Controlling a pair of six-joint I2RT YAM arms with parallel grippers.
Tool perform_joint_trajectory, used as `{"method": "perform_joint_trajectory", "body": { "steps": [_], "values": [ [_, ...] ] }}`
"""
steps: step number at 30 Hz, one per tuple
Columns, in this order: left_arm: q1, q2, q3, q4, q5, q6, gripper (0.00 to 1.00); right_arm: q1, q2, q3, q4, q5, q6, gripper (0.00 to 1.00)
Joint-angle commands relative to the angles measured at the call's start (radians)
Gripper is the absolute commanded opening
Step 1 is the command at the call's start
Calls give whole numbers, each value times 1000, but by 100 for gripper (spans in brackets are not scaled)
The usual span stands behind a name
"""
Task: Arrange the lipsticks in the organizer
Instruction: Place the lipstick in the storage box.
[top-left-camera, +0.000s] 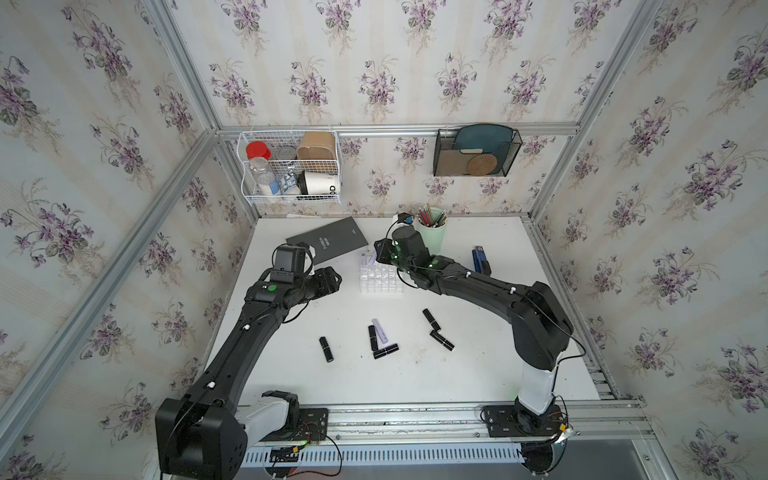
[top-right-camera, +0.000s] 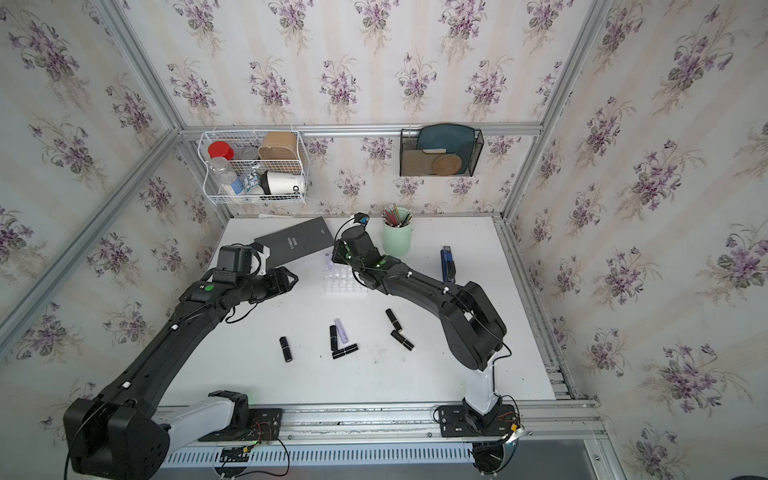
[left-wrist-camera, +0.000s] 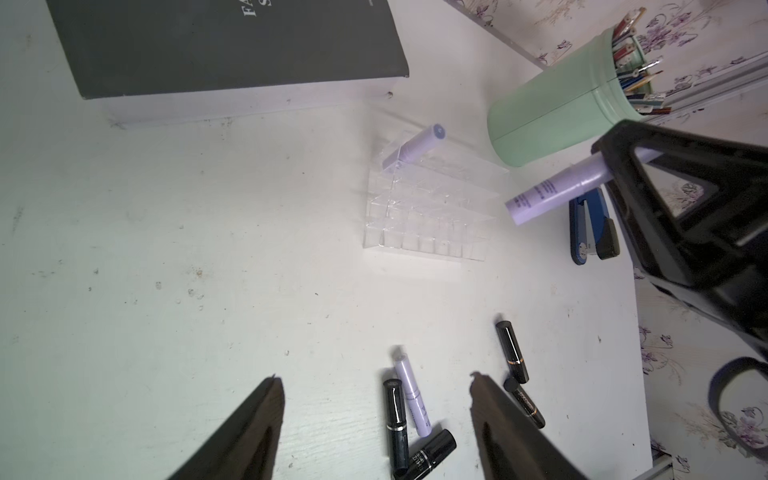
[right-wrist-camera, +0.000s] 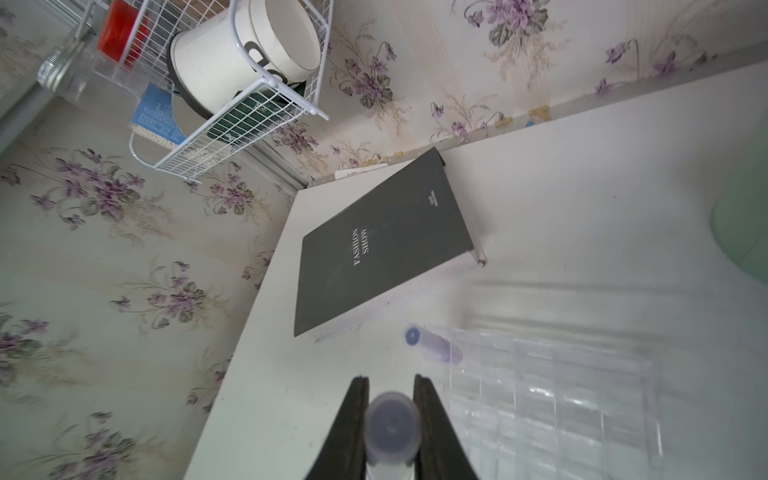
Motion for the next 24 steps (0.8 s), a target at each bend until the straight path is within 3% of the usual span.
{"method": "perform_joint_trajectory", "body": {
  "steps": [1, 8, 24],
  "values": [
    [8, 6, -5, -20, -36, -6, 74, 14, 68, 46, 78, 231, -181, 14],
    [33, 31, -20, -28, -17, 14, 74, 20, 202, 161, 78, 264, -281, 13],
    [53, 47, -49, -12, 42, 17, 73, 21, 316, 241, 49, 230, -263, 11]
  ]
}}
